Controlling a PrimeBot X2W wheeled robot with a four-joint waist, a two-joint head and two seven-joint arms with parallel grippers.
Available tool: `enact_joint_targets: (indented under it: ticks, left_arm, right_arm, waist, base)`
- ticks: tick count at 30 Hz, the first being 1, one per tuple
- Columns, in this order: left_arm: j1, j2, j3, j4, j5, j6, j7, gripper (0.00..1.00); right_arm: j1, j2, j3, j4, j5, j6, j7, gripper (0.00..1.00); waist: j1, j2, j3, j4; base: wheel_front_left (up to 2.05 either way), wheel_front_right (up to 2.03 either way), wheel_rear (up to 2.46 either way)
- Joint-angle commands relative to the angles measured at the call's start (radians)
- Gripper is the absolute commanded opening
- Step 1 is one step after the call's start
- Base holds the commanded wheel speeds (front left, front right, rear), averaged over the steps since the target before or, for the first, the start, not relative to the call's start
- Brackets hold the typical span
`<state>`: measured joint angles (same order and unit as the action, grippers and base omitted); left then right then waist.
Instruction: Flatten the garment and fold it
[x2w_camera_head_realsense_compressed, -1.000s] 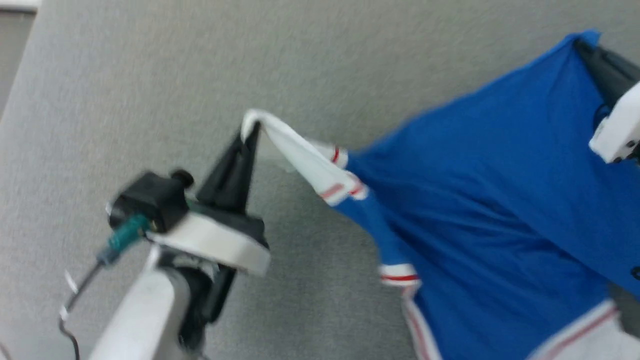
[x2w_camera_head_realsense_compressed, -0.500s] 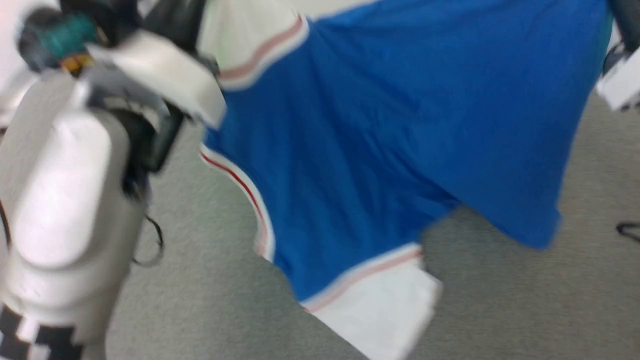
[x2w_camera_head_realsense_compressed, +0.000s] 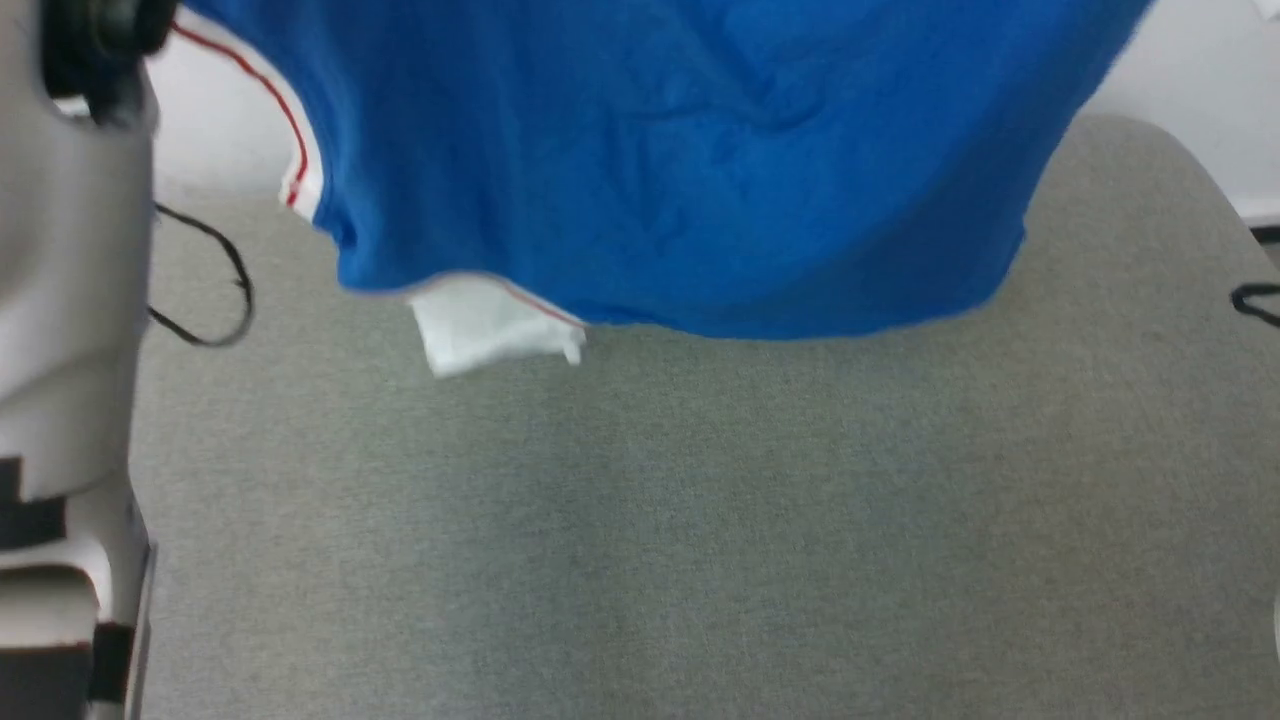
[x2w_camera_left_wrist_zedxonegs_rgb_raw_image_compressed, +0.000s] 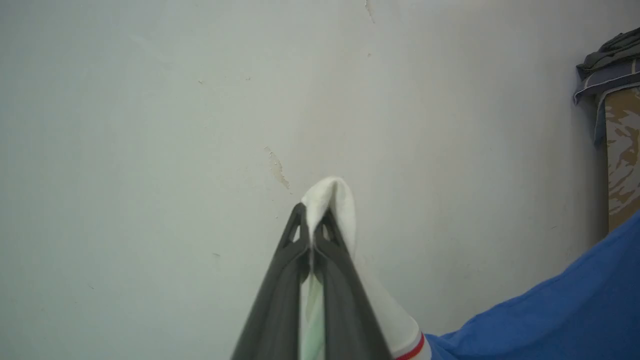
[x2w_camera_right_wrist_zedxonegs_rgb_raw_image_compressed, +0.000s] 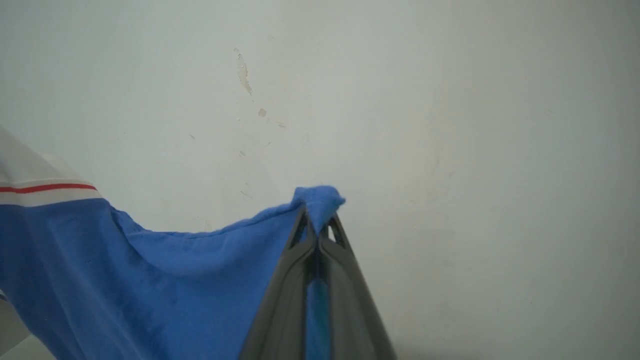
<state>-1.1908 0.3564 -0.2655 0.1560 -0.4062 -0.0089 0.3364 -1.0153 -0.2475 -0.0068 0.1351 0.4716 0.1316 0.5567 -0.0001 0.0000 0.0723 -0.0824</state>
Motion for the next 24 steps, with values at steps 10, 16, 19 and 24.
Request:
enact_joint_targets:
  ticks: [10,16,19,24]
  left_arm:
    - [-0.172,-0.028,-0.012,0.031,0.011,0.037,0.081,0.0]
    - [-0.358,-0.047,-0.038,0.093,0.088,0.069,0.046,0.0]
    - [-0.479,-0.071,-0.052,0.156,0.143,0.087,-0.047,0.0]
    - [-0.644,-0.137,-0.055,0.238,0.171,0.105,-0.219,0.0]
  right_arm:
    - [-0.11,0.024,-0.013,0.024,0.041,-0.001,0.138,0.0]
    - [-0.277,0.041,-0.033,0.109,-0.028,-0.001,0.107,0.0]
    - [-0.388,0.047,-0.022,0.181,-0.078,-0.001,0.003,0.0]
    - [-0.543,0.038,-0.002,0.31,-0.157,-0.001,-0.165,0.0]
  waist:
    - [0.0001,0.0,0.222,-0.031]
    - [0.0001,0.0,0.424,-0.057]
    - [0.0001,0.0,0.497,-0.068]
    - [0.0001,0.0,0.579,-0.06]
  base:
    - [0.0,0.0,0.0]
    - [0.0,0.0,0.0]
    - [0.0,0.0,0.0]
    - [0.0,0.0,0.0]
